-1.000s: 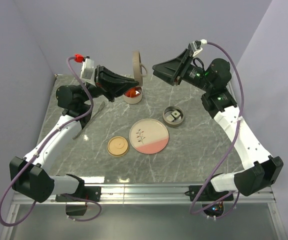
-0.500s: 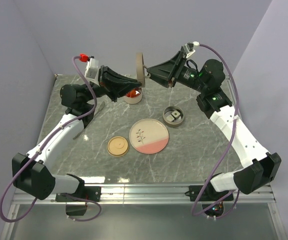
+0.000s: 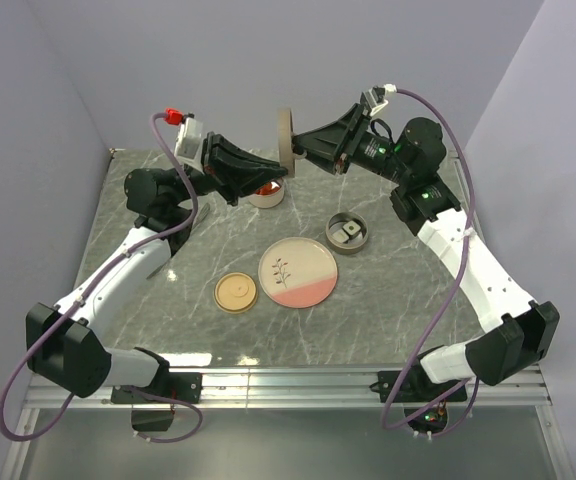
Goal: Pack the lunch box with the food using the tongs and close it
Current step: Pass the lid of the lunch box from the left arm to the right, then put the lid back on the lunch box
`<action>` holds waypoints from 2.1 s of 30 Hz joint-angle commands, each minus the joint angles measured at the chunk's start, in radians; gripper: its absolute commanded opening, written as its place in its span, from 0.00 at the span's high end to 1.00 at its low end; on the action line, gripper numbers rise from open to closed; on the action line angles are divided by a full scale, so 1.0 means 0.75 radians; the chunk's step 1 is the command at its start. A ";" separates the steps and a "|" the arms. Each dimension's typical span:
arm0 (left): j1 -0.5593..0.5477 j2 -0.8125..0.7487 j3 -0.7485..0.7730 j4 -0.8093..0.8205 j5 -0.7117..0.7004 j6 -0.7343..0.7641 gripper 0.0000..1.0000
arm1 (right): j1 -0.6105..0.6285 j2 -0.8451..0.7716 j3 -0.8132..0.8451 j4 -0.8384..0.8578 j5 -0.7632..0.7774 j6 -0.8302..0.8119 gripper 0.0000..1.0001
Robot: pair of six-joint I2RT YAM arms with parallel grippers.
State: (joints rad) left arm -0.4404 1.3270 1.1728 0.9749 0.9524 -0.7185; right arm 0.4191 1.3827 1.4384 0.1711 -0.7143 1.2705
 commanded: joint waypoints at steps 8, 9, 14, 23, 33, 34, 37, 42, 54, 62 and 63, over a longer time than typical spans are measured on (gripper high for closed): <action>-0.035 -0.014 0.050 0.011 0.051 0.064 1.00 | 0.020 -0.009 0.025 0.034 0.018 -0.023 0.60; -0.037 -0.014 0.050 0.001 0.051 0.070 1.00 | 0.020 -0.009 0.025 0.034 0.018 -0.025 0.61; -0.037 -0.016 0.046 -0.021 0.045 0.072 1.00 | 0.020 -0.013 0.019 0.048 0.010 -0.033 0.82; -0.033 -0.039 0.038 -0.089 0.007 0.070 0.84 | 0.020 -0.023 0.025 0.071 -0.029 -0.107 1.00; 0.123 -0.166 0.089 -0.696 -0.130 0.269 0.20 | -0.105 -0.021 0.160 -0.385 -0.039 -0.769 1.00; 0.161 -0.194 0.085 -0.735 -0.165 0.299 0.14 | -0.113 -0.015 0.170 -0.463 -0.058 -0.836 1.00; 0.229 -0.217 0.131 -0.962 -0.239 0.393 0.02 | -0.113 0.013 0.246 -0.683 -0.009 -1.147 1.00; 0.284 -0.166 0.285 -1.403 -0.368 0.532 0.01 | -0.113 0.101 0.348 -0.942 0.185 -1.546 1.00; 0.336 -0.096 0.338 -1.760 -0.511 0.692 0.01 | -0.115 0.527 0.631 -1.459 0.590 -2.103 1.00; 0.368 -0.072 0.326 -1.797 -0.554 0.706 0.01 | -0.119 0.611 0.480 -1.382 0.670 -2.213 1.00; 0.370 -0.070 0.322 -1.797 -0.556 0.708 0.01 | -0.121 0.615 0.465 -1.361 0.668 -2.222 1.00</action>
State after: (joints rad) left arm -0.1692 1.2739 1.4181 -0.3679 0.5568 -0.2123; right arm 0.3355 1.8538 1.8053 -0.8879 -0.2420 -0.3351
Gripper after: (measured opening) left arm 0.994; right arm 0.058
